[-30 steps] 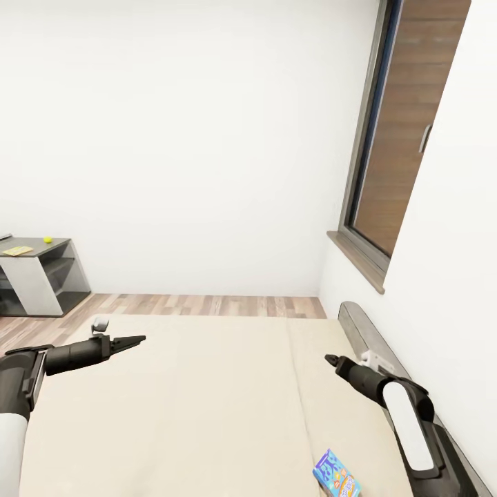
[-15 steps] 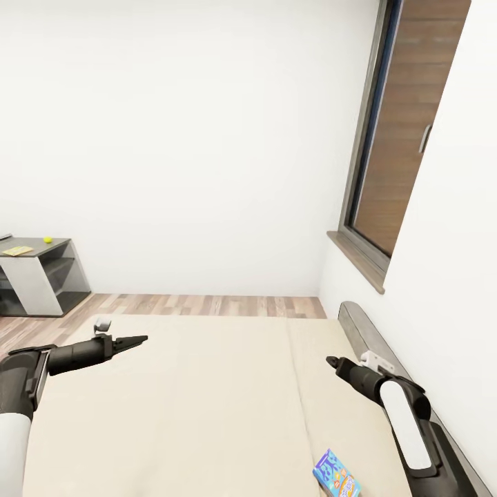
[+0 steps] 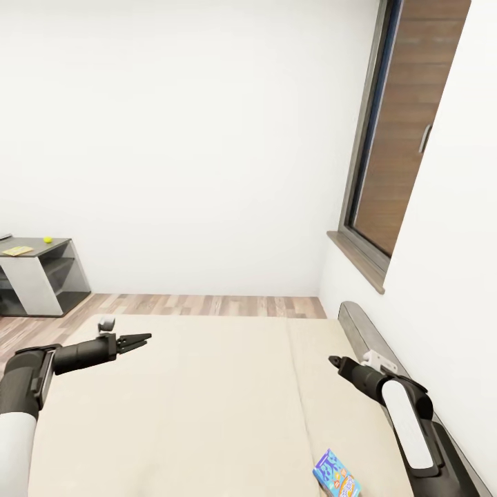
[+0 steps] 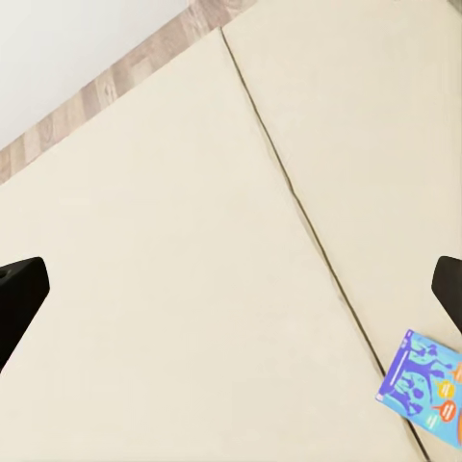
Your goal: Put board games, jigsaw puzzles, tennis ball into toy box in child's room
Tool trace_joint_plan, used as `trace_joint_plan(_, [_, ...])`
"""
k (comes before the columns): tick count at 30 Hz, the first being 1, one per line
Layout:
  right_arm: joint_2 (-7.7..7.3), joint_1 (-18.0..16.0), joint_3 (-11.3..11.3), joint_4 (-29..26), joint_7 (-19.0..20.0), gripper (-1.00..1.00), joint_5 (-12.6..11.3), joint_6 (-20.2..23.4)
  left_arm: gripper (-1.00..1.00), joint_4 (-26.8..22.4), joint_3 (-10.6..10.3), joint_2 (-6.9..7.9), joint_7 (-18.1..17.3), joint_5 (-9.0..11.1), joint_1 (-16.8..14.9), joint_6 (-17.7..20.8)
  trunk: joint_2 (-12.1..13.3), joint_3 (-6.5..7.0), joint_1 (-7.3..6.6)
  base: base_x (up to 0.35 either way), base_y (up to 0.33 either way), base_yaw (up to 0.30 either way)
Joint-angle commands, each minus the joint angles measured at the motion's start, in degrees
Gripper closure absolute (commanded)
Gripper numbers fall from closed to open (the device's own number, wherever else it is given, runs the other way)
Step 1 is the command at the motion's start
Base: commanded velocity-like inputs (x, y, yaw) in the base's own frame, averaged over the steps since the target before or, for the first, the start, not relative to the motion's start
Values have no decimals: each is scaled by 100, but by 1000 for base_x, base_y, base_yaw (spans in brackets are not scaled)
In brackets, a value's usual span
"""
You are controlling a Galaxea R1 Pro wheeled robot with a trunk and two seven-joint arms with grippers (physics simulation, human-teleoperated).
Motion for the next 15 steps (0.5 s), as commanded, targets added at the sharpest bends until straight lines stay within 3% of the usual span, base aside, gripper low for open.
trace_joint_plan(1, [-3, -6, 1, 1, -53, -100, -58, 13, -100, -5, 14, -11, -49, -58, -7, 67, -13, -13, 4, 0, 0, 0])
trace_joint_plan(9, [-6, -56, 1, 27, -114, -100, 78, 8, -100, -7, 24, -6, -49, -48, -7, 98, -13, -13, 4, 0, 0, 0])
trace_joint_plan(11, [12, -174, 33, 119, -271, -100, 285, 15, -100, -7, 23, -9, -49, -46, -7, 100, -13, -13, 4, 0, 0, 0])
trace_joint_plan(15, [68, -565, 67, 902, -795, -100, 902, 10, -100, -7, 13, -19, -49, -50, -7, 107, -13, -13, 4, 0, 0, 0])
